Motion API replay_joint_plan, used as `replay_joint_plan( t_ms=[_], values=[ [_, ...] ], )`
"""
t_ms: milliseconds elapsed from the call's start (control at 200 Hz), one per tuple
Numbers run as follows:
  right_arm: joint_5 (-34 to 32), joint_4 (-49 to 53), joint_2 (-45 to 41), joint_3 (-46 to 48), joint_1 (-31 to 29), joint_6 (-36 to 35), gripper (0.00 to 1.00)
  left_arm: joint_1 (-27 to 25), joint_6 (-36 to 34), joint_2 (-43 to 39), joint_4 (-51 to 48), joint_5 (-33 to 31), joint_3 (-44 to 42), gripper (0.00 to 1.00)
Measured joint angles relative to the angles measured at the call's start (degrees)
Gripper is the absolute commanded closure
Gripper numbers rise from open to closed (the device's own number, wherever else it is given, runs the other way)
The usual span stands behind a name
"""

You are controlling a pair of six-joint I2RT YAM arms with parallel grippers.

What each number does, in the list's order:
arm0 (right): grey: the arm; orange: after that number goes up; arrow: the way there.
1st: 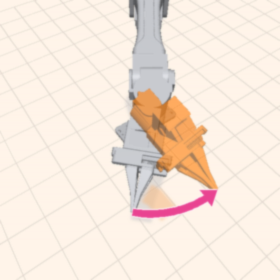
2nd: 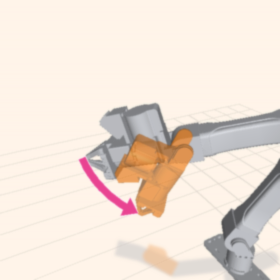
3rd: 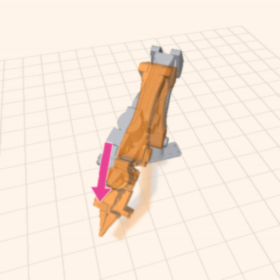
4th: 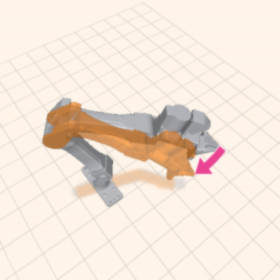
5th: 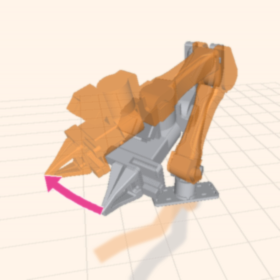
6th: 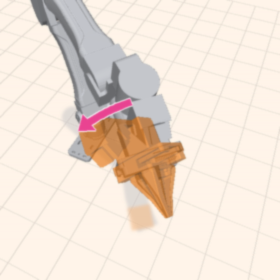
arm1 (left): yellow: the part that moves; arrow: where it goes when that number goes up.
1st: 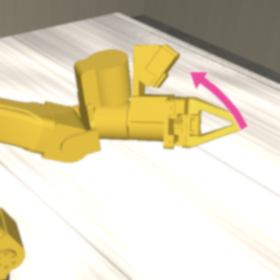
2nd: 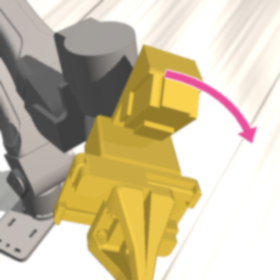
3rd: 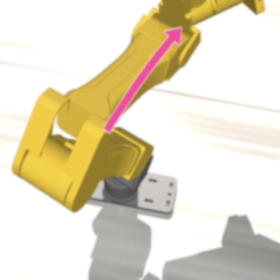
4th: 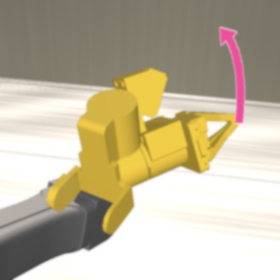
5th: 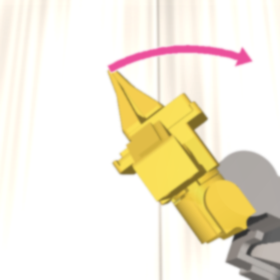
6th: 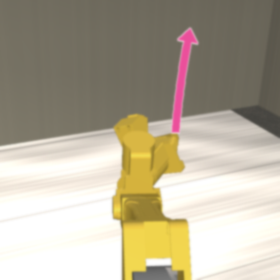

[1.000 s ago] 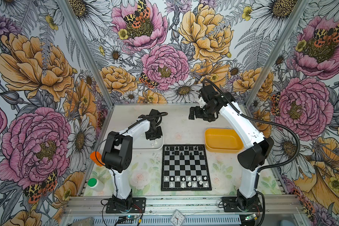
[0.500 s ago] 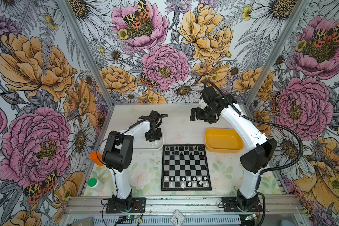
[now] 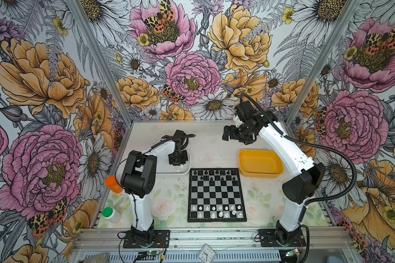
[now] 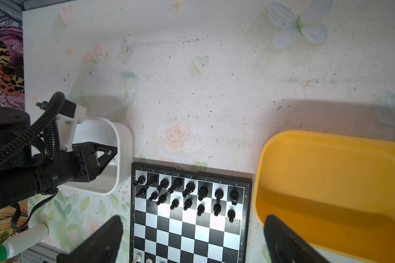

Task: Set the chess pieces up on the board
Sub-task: 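Lower the left gripper onto a tall white piece in the white bin and grasp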

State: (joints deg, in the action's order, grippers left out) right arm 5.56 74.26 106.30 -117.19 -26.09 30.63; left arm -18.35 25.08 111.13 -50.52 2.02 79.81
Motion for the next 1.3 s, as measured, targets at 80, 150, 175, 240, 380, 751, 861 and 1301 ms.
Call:
replay_joint_plan(
  t_ms=[80,150,175,240,380,751,861,1301],
  values=[
    [-0.04,0.02,-0.26,0.61,0.0,0.04,0.01,0.0,-0.07,0.0,0.0,0.0,0.0,0.78],
    [-0.24,-0.02,-0.5,0.94,0.0,0.04,0.01,0.07,-0.2,0.0,0.0,0.0,0.0,0.79],
    [-0.26,-0.07,-0.57,1.07,0.0,0.07,0.01,0.07,-0.22,0.0,0.0,0.0,0.02,0.8],
    [-0.44,-0.15,-0.87,1.55,0.0,0.09,0.01,0.07,-0.24,0.0,-0.04,0.0,0.11,0.81],
    [-0.44,-0.42,-1.31,2.03,0.0,0.37,0.01,0.07,-0.57,0.0,-0.22,0.0,0.55,0.83],
    [-0.85,-1.07,-3.15,4.22,0.0,0.9,0.01,0.04,-1.57,0.0,-0.68,-0.02,1.07,0.91],
    [-0.9,-1.33,-4.17,5.27,0.0,1.27,0.01,0.07,-1.7,0.0,-0.96,-0.02,1.09,0.92],
    [-0.87,-3.08,-6.34,9.2,0.0,1.55,0.02,-0.07,-1.7,0.0,-2.16,-0.07,1.64,0.95]
  ],
)
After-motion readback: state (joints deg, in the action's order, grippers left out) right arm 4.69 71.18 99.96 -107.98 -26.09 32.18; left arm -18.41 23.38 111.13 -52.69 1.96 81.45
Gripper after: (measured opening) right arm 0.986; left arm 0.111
